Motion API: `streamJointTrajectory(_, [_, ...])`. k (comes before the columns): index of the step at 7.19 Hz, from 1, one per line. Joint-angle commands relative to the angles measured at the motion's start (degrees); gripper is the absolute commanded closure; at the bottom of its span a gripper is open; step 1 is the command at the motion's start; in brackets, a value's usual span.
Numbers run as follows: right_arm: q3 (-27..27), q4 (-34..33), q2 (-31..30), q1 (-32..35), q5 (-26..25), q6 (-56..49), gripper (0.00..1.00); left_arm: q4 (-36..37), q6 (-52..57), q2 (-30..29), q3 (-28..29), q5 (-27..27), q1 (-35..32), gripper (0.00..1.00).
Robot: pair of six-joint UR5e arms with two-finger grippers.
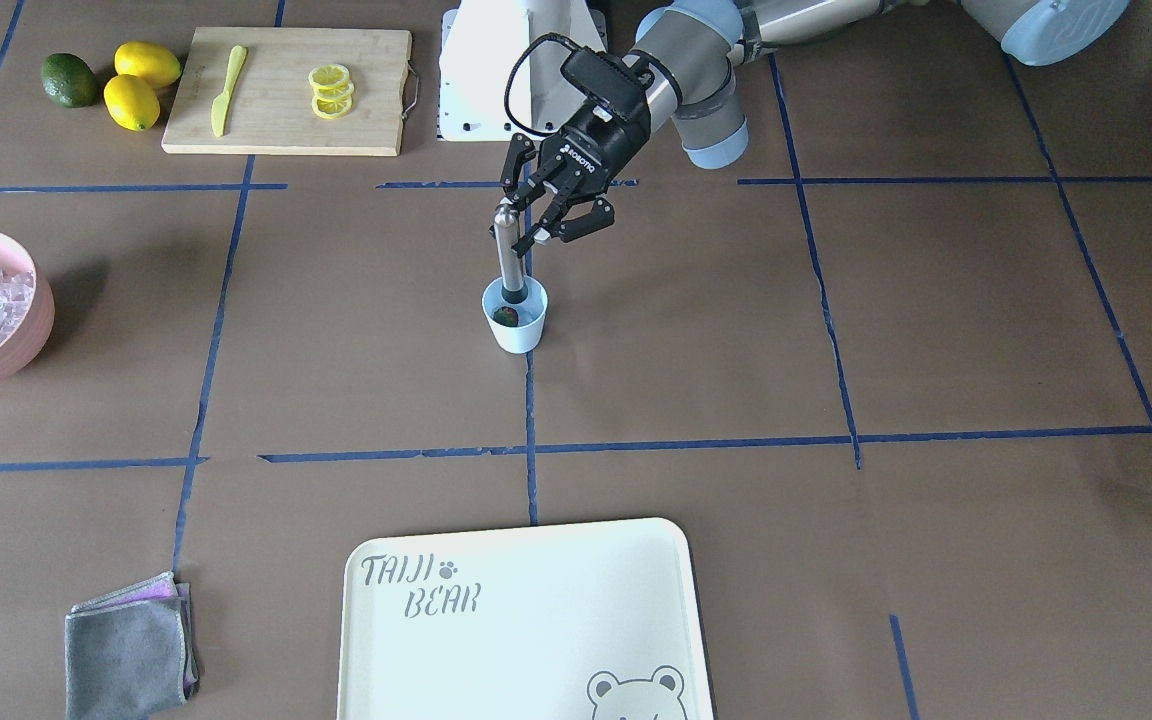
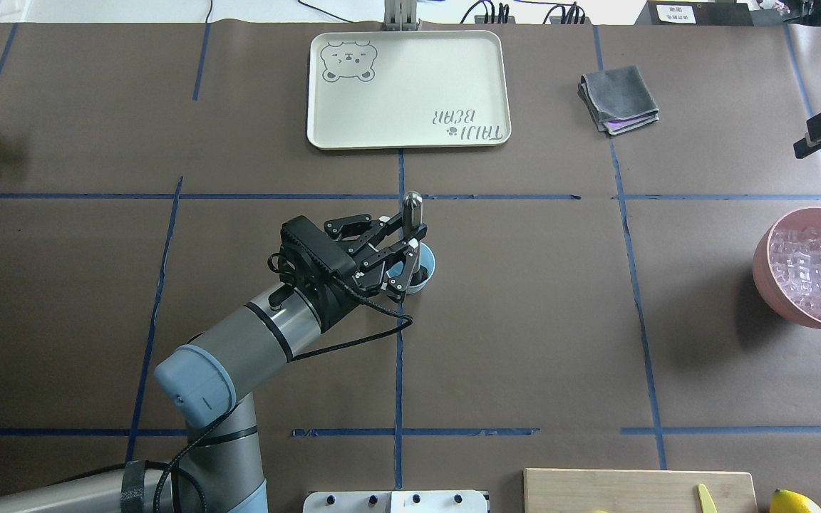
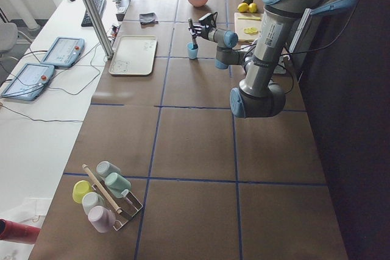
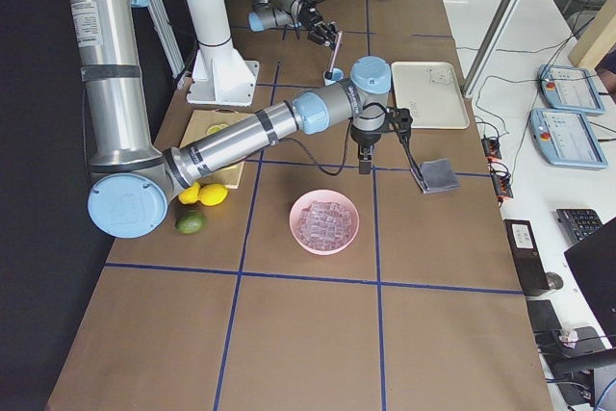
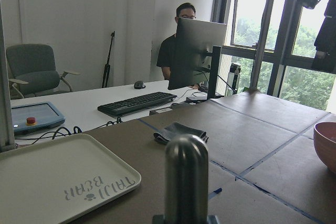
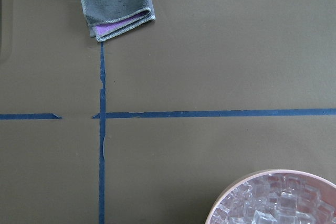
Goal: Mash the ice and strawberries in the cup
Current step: 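Press the pestle down into the cup contents with the left gripper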
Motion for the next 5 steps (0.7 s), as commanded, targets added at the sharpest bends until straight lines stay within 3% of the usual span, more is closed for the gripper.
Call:
streamJointTrajectory(1, [0.0,0.0,-0.1,0.1,0.2,0.0,0.00,2.3,0.1,0.6,-1.9,0.0,-0.6,1.00])
streamJointTrajectory(4, [-0.1,0.0,-0.1,0.1,0.2,0.0,0.00,8.4,0.1,0.4,-7.5,-0.8,-5.4,1.00])
streamJointTrajectory(5, [-0.1,0.0,-0.1,0.1,0.2,0.0,0.00,10.5,-0.3,0.4,-7.8,-4.0,-7.0,1.00])
